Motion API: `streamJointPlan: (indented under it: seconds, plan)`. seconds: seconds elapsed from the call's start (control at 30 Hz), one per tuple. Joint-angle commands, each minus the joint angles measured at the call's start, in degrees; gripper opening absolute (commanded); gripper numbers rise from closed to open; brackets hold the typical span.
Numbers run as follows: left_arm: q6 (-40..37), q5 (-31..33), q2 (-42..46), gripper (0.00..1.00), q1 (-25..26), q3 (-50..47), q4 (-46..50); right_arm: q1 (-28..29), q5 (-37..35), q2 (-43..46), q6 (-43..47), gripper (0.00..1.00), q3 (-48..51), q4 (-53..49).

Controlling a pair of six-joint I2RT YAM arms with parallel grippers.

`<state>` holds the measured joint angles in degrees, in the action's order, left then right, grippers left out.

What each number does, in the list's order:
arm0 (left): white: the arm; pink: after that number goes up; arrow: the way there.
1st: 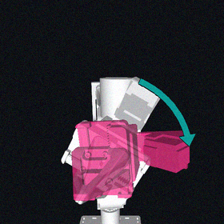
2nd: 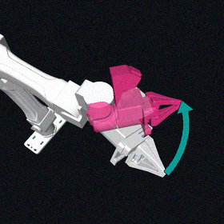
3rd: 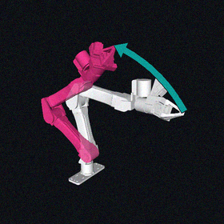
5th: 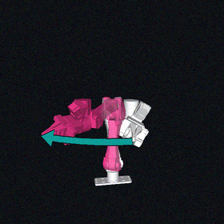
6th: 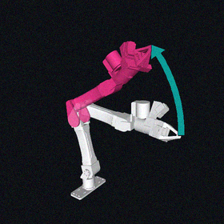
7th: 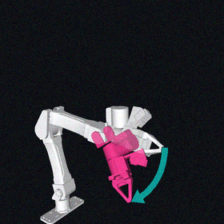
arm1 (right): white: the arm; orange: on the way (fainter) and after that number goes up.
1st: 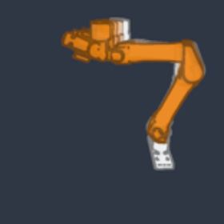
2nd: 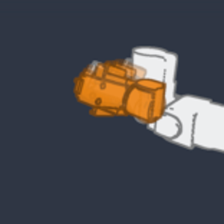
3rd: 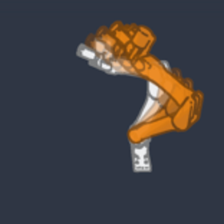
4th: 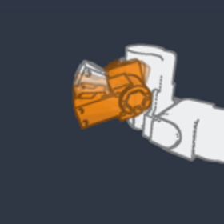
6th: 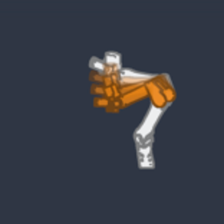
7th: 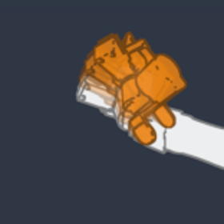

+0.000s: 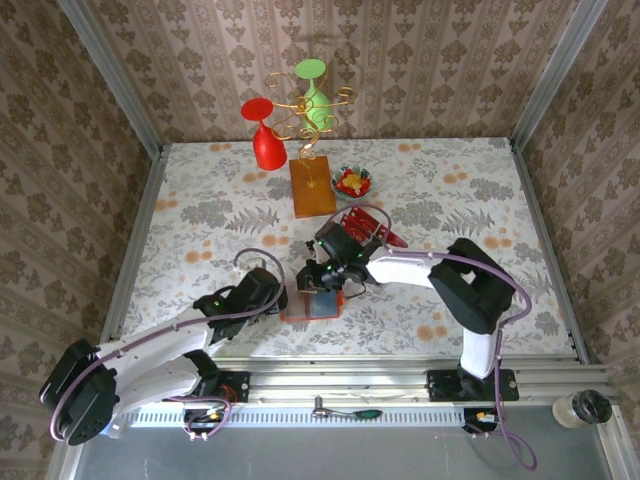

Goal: Put the credit cards into the card holder
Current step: Pick up the credit card from the storage box.

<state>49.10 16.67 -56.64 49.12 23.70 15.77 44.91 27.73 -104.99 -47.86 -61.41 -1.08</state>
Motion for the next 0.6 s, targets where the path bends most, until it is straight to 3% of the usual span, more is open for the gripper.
streamJointPlan:
  seconds: [0.0, 0.17, 0.37, 0.57]
  plan:
    - [1.1, 0.0, -1.2, 0.62, 1.2, 0.1, -1.6, -2.3, -1.7, 5.4, 3.2, 0.16, 1.1, -5.0]
    - [1.4, 0.5, -3.0, 0.63, 2.6, 0.8, -2.5, -5.9, -7.7, 11.8, 10.6, 0.23, 0.7, -15.8]
    - [1.9, 1.1, -5.4, 0.63, 4.1, 0.8, -3.1, -7.8, -21.6, 16.2, 21.3, 0.36, -0.9, -29.3]
    - [2.3, 2.3, -7.1, 0.63, 5.3, 0.6, -2.7, -7.8, -32.9, 17.8, 27.5, 0.40, -1.4, -37.7]
